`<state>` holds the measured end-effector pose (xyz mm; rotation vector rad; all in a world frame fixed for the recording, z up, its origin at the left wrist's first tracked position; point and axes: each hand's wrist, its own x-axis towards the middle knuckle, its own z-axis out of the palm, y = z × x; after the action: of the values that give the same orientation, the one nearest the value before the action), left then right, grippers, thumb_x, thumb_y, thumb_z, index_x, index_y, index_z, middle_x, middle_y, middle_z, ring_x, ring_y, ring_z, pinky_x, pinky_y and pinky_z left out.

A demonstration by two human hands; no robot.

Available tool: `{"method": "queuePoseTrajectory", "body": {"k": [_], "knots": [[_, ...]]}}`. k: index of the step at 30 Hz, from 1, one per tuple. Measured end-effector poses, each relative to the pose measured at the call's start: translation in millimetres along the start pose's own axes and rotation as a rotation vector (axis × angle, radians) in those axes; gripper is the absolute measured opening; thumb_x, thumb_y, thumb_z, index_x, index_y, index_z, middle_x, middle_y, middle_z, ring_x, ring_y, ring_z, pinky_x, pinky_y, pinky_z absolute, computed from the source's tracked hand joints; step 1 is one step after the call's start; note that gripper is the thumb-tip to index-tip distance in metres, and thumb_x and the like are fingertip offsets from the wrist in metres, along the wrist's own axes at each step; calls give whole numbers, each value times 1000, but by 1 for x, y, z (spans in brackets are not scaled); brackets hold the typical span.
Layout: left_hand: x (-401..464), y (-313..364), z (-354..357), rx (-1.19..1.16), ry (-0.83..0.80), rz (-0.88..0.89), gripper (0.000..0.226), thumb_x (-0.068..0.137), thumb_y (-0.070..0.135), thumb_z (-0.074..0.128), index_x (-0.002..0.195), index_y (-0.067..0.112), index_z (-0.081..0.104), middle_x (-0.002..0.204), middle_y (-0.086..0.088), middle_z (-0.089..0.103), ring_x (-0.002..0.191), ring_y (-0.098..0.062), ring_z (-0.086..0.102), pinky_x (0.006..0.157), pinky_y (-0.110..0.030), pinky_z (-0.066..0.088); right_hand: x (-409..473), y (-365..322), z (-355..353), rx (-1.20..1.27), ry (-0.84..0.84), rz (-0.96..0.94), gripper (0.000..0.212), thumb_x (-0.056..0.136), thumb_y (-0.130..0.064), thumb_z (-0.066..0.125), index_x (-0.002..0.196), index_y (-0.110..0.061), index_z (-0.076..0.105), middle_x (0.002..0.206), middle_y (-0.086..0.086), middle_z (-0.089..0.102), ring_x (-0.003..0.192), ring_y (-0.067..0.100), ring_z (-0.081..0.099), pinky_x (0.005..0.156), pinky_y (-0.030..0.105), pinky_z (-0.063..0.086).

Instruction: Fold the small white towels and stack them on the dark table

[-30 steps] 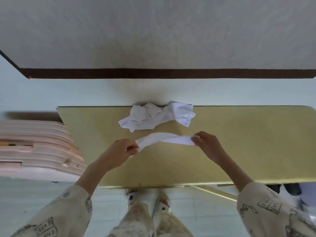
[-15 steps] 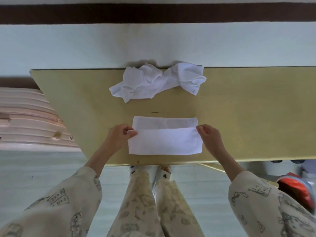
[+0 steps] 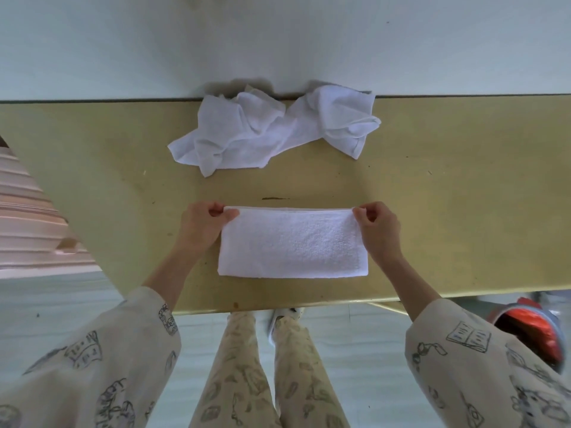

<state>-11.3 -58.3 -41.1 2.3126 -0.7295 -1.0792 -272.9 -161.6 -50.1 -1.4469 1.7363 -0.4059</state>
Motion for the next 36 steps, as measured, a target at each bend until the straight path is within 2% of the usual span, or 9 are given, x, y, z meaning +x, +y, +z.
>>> {"method": "queuePoseTrajectory", "body": {"k": [3,7,9,16,21,26,29,32,36], "knots": [[1,0,2,34,29,-10,24,86,29,62,100,10,66,90,4,61,82,-11,54,73,-24,37,1,-1,1,-36,-2,-12,8,91,-15,53,88,-10,59,69,-10,52,63,4,47,53,3,35],[2,0,5,70,69,-2,20,88,31,59,93,12,64,80,8,58,72,-7,51,64,-18,34,3,-3,3,-79,-13,-4,13,92,-16,51,92,-7,60,69,-10,52,73,15,50,65,23,36],[2,1,7,78,88,1,19,89,31,57,88,13,62,72,11,55,68,-5,49,56,-15,32,4,-3,4,-86,-11,0,15,92,-17,49,92,-6,60,70,-7,53,75,17,52,68,25,37],[-1,5,12,108,133,3,23,91,31,53,83,11,60,70,6,54,67,-11,48,53,-17,32,4,-7,8,-136,6,10,17,93,-17,45,92,-5,57,78,2,57,78,23,54,72,36,44],[1,7,16,158,159,15,38,91,33,51,78,-1,61,67,-8,52,59,-17,43,50,-23,31,4,-9,9,-205,10,-14,15,92,-16,43,90,-5,53,78,5,57,73,24,50,63,31,36],[0,6,13,237,184,27,43,91,38,49,60,10,43,56,-5,39,53,-18,37,50,-30,30,3,-5,7,-231,23,-40,24,92,-29,49,97,-6,52,83,7,60,79,28,57,67,35,43],[-9,10,13,316,301,11,38,92,43,44,92,6,52,85,-9,55,78,-26,52,68,-37,41,-7,-2,3,-287,131,-109,39,92,-38,51,116,-6,50,107,11,58,97,27,55,83,35,39],[-25,2,22,500,479,282,37,93,32,41,113,2,48,110,-19,54,101,-37,49,83,-46,38,-28,-1,11,-388,270,-420,39,94,-31,44,119,-2,53,117,16,56,108,29,50,91,36,37],[-57,-14,74,642,268,719,37,93,24,33,126,10,43,138,-14,46,132,-30,32,106,-50,26,-59,11,59,-460,83,-784,37,93,-18,38,124,-1,49,134,21,50,130,32,38,108,45,27]]}}
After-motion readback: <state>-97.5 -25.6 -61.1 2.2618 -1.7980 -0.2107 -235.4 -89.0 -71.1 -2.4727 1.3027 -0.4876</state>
